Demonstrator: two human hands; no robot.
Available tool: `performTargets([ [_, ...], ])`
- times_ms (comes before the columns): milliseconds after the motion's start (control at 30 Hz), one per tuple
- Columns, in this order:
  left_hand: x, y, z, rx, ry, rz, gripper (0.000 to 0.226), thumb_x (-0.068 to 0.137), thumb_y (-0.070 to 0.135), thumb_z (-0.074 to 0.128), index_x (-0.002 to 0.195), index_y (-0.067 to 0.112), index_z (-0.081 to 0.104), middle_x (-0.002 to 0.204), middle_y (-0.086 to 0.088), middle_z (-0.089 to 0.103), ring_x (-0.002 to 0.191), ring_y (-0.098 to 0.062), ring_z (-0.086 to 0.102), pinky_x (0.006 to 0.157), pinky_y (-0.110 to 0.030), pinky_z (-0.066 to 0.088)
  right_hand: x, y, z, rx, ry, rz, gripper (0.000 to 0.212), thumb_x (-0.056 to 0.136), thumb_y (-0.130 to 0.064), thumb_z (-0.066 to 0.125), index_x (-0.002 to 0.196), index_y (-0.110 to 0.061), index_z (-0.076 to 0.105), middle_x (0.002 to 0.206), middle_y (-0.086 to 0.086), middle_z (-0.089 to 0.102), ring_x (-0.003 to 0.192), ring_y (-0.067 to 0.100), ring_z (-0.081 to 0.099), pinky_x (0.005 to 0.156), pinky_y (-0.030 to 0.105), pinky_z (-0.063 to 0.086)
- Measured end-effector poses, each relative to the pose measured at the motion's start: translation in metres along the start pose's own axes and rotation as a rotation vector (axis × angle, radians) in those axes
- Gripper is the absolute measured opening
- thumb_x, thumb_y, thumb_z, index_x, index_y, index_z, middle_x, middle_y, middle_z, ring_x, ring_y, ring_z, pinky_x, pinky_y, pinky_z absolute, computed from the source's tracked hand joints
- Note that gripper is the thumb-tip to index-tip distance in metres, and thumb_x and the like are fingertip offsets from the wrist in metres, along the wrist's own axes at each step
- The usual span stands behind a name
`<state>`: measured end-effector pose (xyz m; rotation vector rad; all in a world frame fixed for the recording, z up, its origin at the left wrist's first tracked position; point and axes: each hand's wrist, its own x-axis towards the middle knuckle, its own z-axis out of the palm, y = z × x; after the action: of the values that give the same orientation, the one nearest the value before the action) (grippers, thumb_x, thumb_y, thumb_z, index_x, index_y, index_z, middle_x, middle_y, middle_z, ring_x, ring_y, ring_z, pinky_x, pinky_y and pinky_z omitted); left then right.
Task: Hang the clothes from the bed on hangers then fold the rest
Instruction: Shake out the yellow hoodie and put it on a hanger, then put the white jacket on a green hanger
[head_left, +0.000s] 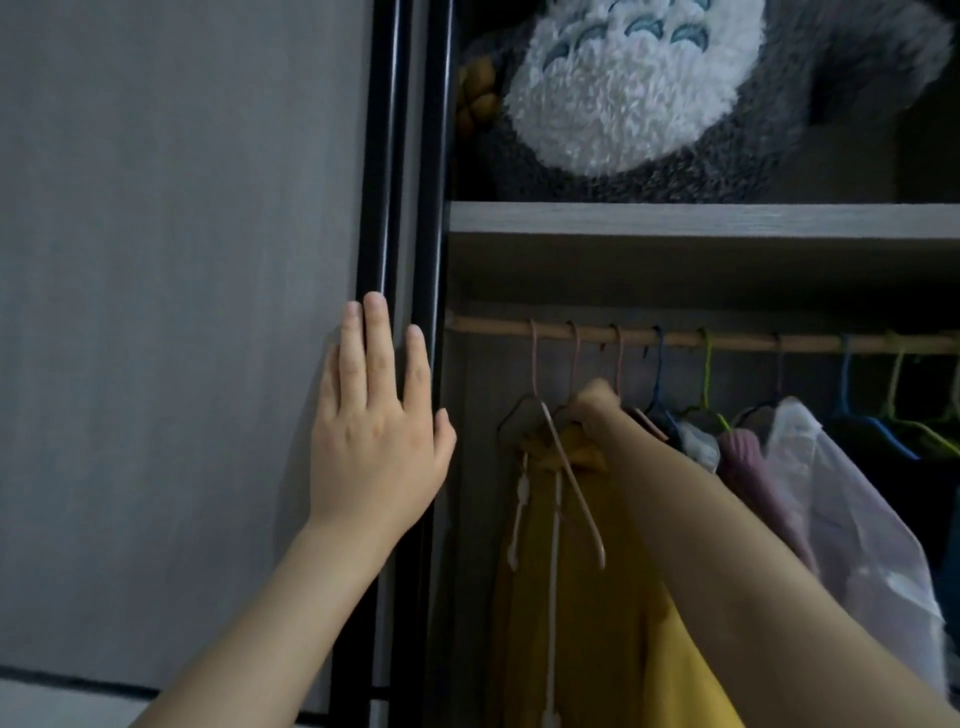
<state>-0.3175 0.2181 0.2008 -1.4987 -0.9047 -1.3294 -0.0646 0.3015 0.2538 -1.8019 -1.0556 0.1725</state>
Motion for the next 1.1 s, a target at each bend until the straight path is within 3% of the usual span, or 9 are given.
performTargets([
  [100,-0.001,0.000,-0.001,-0.013,-0.010,-0.007,0.064,0.083,0.028,0.055,0.137,-0.005,0.040,0.146,-0.035,0.023,0.136,-0.047,0.024,0.106,-0.049,0.020,-0.008,0.003,-0.004,-0.025,-0.002,-0.080,0.024,0.095,-0.013,0.049,0.073,-0.013,0.042,0.076,0.004,0.048,0.064,0.014,0.048,0.051,0.023,0.038],
  [167,-0.002,0.001,-0.001,-0.019,-0.021,-0.011,0.065,0.084,0.027,0.057,0.138,-0.005,0.039,0.147,-0.034,0.023,0.136,-0.048,0.024,0.106,-0.049,0.020,-0.023,0.006,-0.012,-0.093,0.051,-0.164,0.024,0.095,-0.013,0.049,0.071,-0.010,0.046,0.076,0.005,0.051,0.065,0.016,0.051,0.059,0.027,0.042],
  [300,-0.006,0.003,-0.002,-0.077,-0.038,-0.018,0.063,0.087,0.023,0.056,0.140,-0.005,0.035,0.149,-0.033,0.020,0.137,-0.048,0.020,0.108,-0.053,0.023,-0.070,0.031,-0.042,-0.271,0.191,-0.342,0.019,0.088,-0.011,0.053,0.086,0.004,0.063,0.094,0.019,0.062,0.092,0.033,0.060,0.072,0.033,0.045],
  [467,-0.005,0.004,-0.007,-0.171,-0.126,-0.062,0.064,0.088,0.017,0.057,0.141,-0.005,0.029,0.151,-0.033,0.012,0.139,-0.048,0.012,0.110,-0.056,0.014,-0.136,0.091,-0.119,-0.592,0.191,-0.477,0.020,0.088,-0.007,0.051,0.095,0.001,0.068,0.108,0.022,0.059,0.108,0.034,0.052,0.086,0.030,0.033],
  [567,-0.010,0.013,-0.019,-0.243,-0.212,-0.134,0.066,0.084,0.009,0.061,0.142,-0.002,0.031,0.152,-0.031,0.009,0.139,-0.048,0.006,0.108,-0.063,0.010,-0.172,0.134,-0.180,-0.633,0.199,-0.364,0.027,0.089,-0.007,0.051,0.111,-0.005,0.067,0.120,0.017,0.054,0.117,0.031,0.047,0.097,0.029,0.033],
  [700,-0.034,0.070,-0.059,-0.370,-0.406,-0.188,0.061,0.084,0.013,0.061,0.141,0.005,0.039,0.154,-0.023,0.014,0.141,-0.044,0.003,0.108,-0.065,0.008,-0.220,0.191,-0.244,-0.729,0.170,-0.237,0.027,0.088,-0.008,0.050,0.109,-0.008,0.068,0.117,0.016,0.055,0.116,0.032,0.047,0.098,0.032,0.038],
  [933,-0.052,0.251,-0.162,-0.771,-0.551,-0.071,0.058,0.088,0.017,0.059,0.141,0.007,0.040,0.153,-0.021,0.020,0.141,-0.041,0.012,0.108,-0.058,0.015,-0.361,0.283,-0.361,-0.782,0.197,-0.045,0.028,0.088,-0.010,0.051,0.111,-0.009,0.068,0.117,0.016,0.055,0.115,0.030,0.049,0.097,0.031,0.038],
  [1100,-0.089,0.391,-0.260,-1.024,-0.730,0.037,0.059,0.089,0.018,0.057,0.143,0.008,0.037,0.155,-0.019,0.017,0.141,-0.039,0.011,0.110,-0.055,0.015,-0.498,0.350,-0.468,-0.937,0.208,0.152,0.035,0.092,-0.021,0.051,0.125,-0.018,0.059,0.128,0.009,0.051,0.122,0.027,0.043,0.102,0.033,0.032],
])
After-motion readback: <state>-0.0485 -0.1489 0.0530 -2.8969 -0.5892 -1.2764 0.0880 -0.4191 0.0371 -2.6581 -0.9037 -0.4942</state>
